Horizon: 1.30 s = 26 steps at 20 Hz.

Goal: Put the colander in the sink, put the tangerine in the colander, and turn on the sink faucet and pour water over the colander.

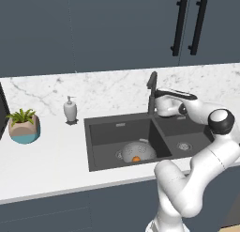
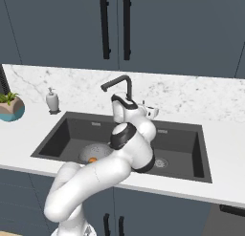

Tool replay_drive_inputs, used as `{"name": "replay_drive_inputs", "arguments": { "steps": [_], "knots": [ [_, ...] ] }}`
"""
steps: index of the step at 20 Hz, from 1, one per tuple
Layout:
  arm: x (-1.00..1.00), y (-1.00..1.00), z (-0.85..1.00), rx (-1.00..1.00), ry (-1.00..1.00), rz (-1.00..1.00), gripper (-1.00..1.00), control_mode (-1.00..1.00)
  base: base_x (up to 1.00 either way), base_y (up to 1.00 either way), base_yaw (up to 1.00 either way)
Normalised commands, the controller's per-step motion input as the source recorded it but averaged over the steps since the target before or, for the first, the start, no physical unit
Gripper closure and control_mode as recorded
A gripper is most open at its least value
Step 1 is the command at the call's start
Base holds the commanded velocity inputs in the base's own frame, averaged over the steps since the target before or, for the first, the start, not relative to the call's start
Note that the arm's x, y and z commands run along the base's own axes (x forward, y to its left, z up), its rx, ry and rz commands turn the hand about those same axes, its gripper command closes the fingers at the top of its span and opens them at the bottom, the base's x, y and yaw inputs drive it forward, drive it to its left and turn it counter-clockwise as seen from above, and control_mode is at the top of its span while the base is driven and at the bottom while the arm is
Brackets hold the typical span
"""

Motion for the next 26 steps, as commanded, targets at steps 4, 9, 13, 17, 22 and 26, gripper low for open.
{"name": "replay_drive_inputs", "arguments": {
  "steps": [4,9,13,17,22,26],
  "knots": [
    [0.05,0.0,0.0,0.0,0.0,0.0,-1.0,-1.0,0.0,0.0,0.0],
    [0.12,0.0,0.0,0.0,0.0,0.01,-1.0,-1.0,0.0,0.0,0.0],
    [0.13,0.0,0.0,0.0,0.0,0.04,-1.0,-1.0,0.0,0.0,0.0],
    [0.02,0.0,0.0,0.0,0.0,0.07,-1.0,-1.0,0.0,0.0,0.0],
    [0.03,0.0,0.0,0.0,0.0,0.08,-1.0,-1.0,0.0,0.0,0.0],
    [0.09,0.0,0.0,0.0,0.0,0.07,-1.0,-1.0,0.0,0.0,0.0]
  ]
}}
